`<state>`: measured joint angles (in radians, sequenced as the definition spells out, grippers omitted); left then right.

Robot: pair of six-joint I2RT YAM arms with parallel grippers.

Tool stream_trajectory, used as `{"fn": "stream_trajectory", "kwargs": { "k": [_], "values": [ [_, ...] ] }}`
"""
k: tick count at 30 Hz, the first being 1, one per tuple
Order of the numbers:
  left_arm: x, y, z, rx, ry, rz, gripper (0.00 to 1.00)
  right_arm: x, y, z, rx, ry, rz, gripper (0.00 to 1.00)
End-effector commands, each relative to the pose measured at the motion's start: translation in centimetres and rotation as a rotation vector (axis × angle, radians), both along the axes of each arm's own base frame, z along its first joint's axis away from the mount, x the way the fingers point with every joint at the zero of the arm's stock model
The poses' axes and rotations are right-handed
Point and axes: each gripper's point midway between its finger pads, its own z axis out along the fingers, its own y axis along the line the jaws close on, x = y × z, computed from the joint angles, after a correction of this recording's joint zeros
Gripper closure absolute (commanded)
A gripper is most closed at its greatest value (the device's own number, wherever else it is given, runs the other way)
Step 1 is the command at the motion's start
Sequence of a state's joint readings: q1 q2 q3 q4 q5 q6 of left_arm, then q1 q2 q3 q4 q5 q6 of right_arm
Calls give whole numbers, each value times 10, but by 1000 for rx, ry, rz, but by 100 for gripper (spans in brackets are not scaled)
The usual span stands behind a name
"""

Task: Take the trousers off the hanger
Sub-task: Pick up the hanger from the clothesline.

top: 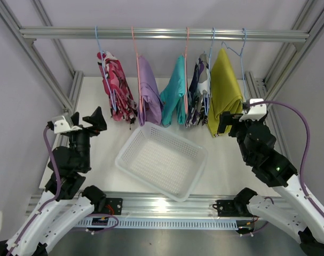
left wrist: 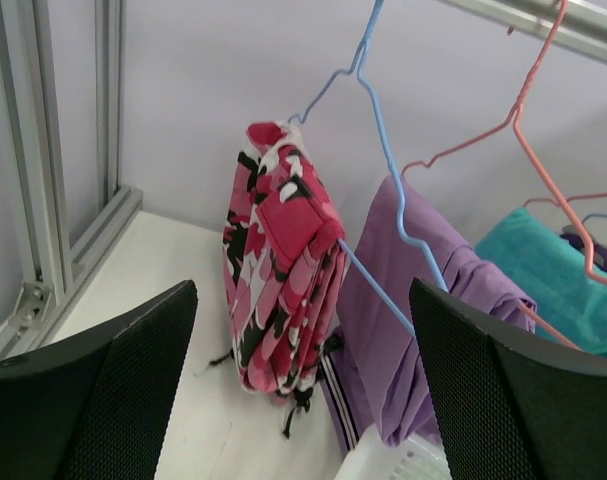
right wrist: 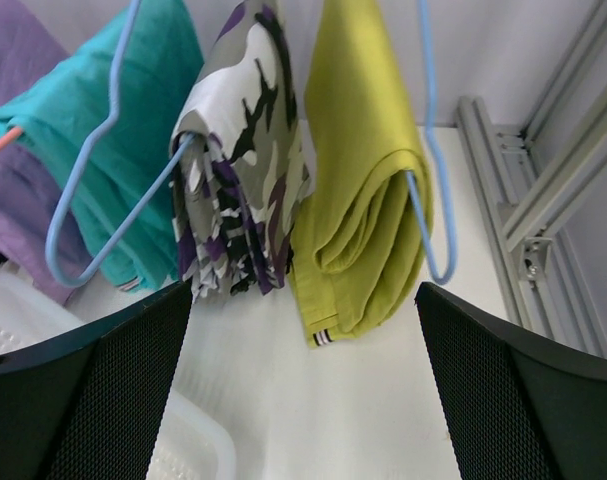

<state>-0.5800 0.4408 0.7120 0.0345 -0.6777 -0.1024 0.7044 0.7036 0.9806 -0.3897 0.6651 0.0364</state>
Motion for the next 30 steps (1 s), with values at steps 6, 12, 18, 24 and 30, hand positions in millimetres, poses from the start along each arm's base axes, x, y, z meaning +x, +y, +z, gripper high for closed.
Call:
{"fn": "stream_trajectory", "kwargs": {
  "k": [6,12,18,24,30],
  "values": [
    [9,4,69,10,69,57,1,-6,15,11,22,4,102,0],
    [39,-28,108,48,96,-18,1,-18,8,21,31,-25,112,1],
    [80,-35,122,88,221,39,1,-32,-4,31,70,-77,111,1],
    [126,-33,84,-51,405,-7,1,-36,-6,35,82,-97,119,1],
    [155,-28,36,-107,591,-58,1,-35,-1,33,77,-89,133,1]
  ]
}}
